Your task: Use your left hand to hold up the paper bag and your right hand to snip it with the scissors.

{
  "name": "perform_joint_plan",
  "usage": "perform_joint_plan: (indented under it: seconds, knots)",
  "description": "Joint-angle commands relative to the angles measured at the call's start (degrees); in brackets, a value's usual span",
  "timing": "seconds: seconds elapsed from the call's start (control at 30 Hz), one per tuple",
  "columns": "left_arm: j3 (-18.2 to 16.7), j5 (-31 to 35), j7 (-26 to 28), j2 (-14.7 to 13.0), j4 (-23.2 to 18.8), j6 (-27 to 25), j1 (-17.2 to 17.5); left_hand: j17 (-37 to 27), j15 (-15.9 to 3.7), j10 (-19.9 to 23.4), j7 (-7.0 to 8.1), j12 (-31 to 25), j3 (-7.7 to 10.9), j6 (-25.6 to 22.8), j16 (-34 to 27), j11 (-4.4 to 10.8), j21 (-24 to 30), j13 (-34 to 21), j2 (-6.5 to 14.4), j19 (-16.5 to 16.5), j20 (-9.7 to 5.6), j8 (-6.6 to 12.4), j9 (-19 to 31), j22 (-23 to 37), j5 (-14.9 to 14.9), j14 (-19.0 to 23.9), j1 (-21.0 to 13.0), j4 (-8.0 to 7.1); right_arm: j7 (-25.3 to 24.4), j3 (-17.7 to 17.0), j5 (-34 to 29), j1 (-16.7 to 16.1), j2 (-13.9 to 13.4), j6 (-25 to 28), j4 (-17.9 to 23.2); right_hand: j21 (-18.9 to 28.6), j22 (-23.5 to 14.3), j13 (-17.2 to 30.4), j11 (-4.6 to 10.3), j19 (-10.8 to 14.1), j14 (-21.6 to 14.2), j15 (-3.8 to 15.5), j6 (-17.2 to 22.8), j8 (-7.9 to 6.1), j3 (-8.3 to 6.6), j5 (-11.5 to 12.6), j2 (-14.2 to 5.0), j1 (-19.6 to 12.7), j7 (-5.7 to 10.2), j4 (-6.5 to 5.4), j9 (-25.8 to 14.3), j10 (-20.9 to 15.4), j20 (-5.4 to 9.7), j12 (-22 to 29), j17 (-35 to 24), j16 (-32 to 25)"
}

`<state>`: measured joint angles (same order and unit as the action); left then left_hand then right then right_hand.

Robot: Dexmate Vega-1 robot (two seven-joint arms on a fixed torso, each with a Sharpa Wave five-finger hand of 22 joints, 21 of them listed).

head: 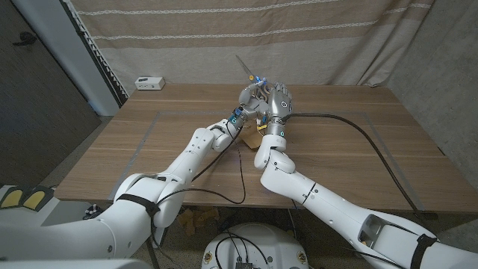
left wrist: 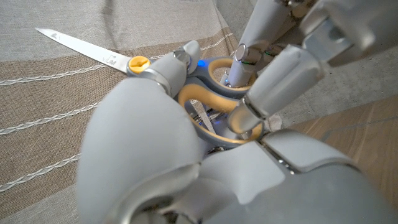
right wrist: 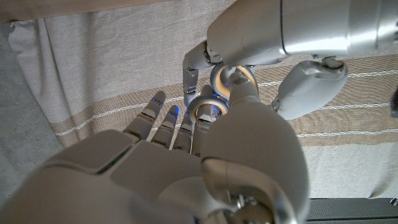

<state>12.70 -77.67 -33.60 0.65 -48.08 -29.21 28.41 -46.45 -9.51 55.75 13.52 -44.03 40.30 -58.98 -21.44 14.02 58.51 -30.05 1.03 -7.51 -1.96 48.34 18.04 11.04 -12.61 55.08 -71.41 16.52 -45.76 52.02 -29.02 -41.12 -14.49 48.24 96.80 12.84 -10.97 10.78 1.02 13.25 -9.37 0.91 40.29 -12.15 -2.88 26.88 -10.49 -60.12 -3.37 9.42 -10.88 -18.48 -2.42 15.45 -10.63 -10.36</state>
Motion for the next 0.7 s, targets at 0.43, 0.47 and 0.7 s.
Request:
perform_joint_plan:
  seconds: [0.43, 0.47, 0.7]
  knots:
    - [0.32, 0.02, -1.09, 0.2, -1.19, -1.04, 0.38, -11.0, -3.83, 2.58, -8.25, -4.62, 6.64, -8.87, 0.57, -1.69, 0.32, -26.98, 8.09, -0.17, -7.62, 16.92, 41.73, 0.07, 0.05, 2.45, -7.5, -6.59, 0.39, -0.34, -0.76, -0.39, -0.74, -0.96, -0.03, 0.38, -0.11, 0.26, 1.51, 1.37, -1.28, 2.07, 2.57, -0.53, -5.03, -3.14, 0.55, -5.19, 2.07, 0.67, -0.17, -2.06, 1.83, 0.26, 0.09, -0.44]
    - [0.39, 0.02, -1.2, 0.23, -1.11, -1.12, 0.34, -10.97, -3.83, 2.39, -8.19, -4.45, 6.66, -8.93, 0.62, -1.69, 0.28, -26.82, 8.07, -0.13, -7.6, 16.62, 41.19, 0.05, 0.04, 2.46, -7.49, -6.58, 0.3, -0.35, -0.84, -0.39, -0.68, -0.9, -0.12, 0.39, -0.11, 0.25, 1.64, 1.41, -1.36, 2.21, 2.96, -0.64, -5.33, -3.49, 0.66, -5.51, 2.37, 0.68, -0.17, -2.23, 1.85, 0.28, 0.1, -0.42]
    - [0.84, -0.15, -0.75, 0.16, -2.53, -2.28, 0.97, -10.81, -3.83, 2.25, -8.39, -4.31, 6.63, -8.92, 0.88, -1.68, 0.34, -26.62, 8.05, -0.11, -7.68, 16.64, 40.99, 0.05, 0.05, 2.6, -7.48, -6.58, -0.59, -0.68, -1.15, -0.5, -0.03, -0.31, -0.7, 0.66, -0.04, 0.23, 2.06, 2.34, -2.32, 2.95, 5.1, -1.2, -5.6, -5.36, 2.79, -5.96, 3.52, 0.5, -0.22, -3.52, 2.03, 0.53, 0.27, -0.43]
